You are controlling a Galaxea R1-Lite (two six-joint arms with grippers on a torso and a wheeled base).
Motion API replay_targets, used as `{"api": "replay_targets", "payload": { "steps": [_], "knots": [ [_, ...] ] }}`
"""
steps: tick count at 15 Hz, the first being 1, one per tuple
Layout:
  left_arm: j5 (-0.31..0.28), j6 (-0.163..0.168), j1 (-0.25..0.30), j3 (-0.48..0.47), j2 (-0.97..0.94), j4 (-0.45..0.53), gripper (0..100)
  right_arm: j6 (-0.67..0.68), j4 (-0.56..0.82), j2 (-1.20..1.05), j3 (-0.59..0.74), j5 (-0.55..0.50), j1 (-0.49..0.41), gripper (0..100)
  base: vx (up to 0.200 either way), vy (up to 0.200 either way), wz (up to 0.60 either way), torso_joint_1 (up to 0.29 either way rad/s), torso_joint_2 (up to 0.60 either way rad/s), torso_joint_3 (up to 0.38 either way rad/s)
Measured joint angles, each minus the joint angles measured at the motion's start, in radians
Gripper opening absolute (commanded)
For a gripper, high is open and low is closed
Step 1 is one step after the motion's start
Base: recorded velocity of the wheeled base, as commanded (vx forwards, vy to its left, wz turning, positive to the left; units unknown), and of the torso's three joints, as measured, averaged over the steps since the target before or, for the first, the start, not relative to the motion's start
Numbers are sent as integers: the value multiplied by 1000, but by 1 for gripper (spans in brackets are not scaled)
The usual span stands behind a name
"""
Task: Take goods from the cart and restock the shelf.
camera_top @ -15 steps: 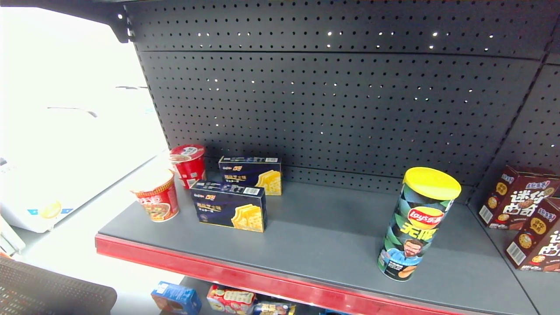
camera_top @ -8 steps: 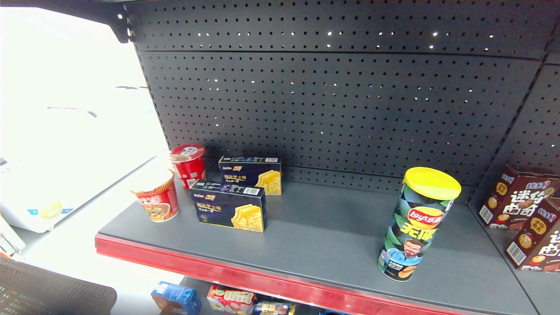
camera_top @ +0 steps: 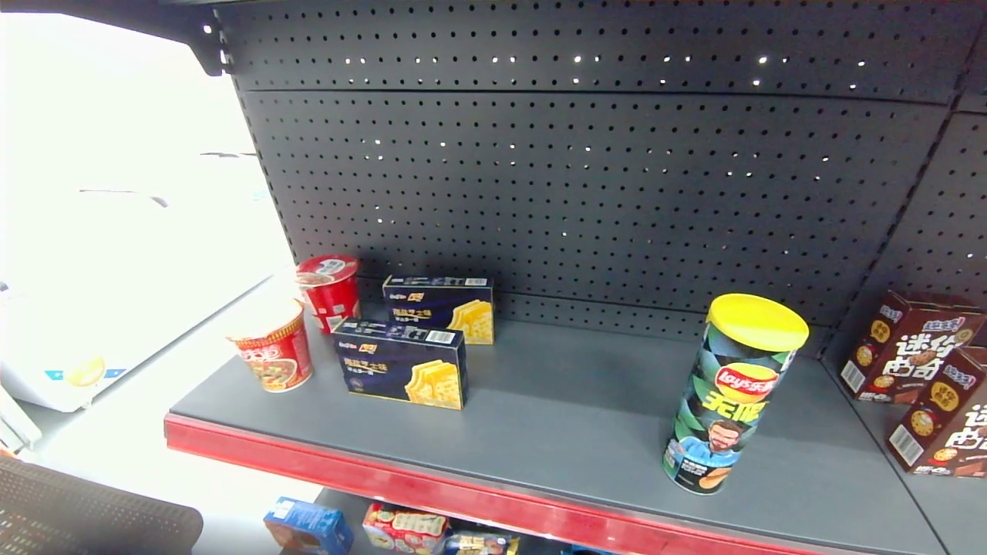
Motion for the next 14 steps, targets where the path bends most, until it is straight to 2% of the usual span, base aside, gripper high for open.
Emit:
{"api": "replay_targets", "payload": {
  "steps": [4, 8, 13, 14],
  "knots": [
    [-5, 4, -2, -16, 2, -5, 0, -4, 0, 0, 0, 56, 1, 100, 0, 0, 0, 0, 0, 0],
    [-4, 7, -38, -75, 35, -4, 0, -25, 1, 0, -1, 137, 0, 100, 0, 0, -600, -2, 1, 1],
    [-5, 8, -63, -110, 71, -3, 0, -21, 4, 0, -1, 141, 1, 100, 0, 0, 0, 0, 0, 0],
    [-4, 8, -79, -117, 80, -3, 0, -22, 2, 0, -1, 145, 1, 100, 0, 0, -600, 2, 7, 2]
  ]
}}
